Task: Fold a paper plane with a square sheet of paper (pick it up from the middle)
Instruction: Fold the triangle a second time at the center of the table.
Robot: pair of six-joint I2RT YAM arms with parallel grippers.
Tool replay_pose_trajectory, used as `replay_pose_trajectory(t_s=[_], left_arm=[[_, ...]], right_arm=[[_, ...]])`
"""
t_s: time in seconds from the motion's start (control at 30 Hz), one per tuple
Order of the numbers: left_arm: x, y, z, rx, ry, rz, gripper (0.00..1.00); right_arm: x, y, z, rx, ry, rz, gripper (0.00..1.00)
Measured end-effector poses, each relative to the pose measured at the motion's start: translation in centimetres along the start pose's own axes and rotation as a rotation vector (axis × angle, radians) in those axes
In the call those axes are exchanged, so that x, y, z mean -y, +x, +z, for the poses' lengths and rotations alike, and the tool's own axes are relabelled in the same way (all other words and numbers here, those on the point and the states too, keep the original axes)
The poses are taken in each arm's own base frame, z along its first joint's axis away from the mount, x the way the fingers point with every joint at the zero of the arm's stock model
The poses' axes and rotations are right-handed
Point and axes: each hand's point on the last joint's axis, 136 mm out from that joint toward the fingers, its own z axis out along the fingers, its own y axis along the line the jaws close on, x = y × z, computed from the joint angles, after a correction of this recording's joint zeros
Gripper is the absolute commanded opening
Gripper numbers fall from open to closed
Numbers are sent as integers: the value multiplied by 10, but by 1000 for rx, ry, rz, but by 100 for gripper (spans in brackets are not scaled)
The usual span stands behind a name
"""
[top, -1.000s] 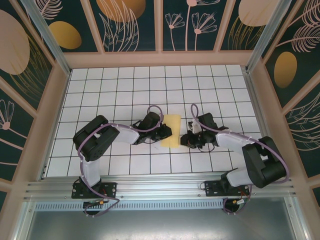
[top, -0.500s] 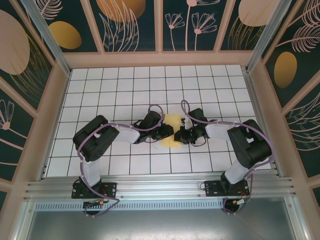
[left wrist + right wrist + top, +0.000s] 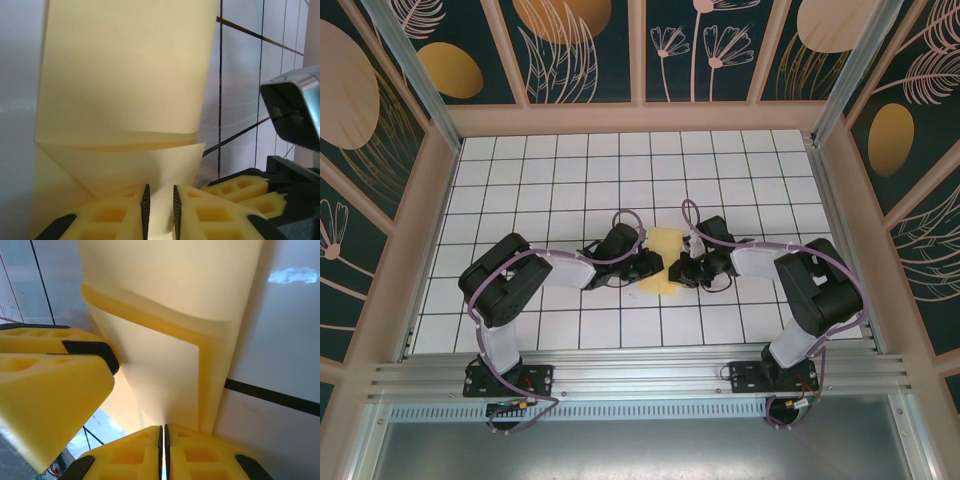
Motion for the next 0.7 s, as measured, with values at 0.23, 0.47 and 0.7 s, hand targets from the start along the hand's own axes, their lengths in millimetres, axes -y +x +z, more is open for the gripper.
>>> replay_pose_trajectory(t_s=[0.23,0.47,0.7], left_arm=[[-8,2,4,-4,-20,-9,17],[-9,-1,4,10,-24,-16,16],[-9,-2,4,16,-26,-20,17]], right_arm=[[-7,-1,-3,7,-17,-11,15],[-23,3,-1,7,-49,-46,13],[-19,2,5,3,-42,-35,12]])
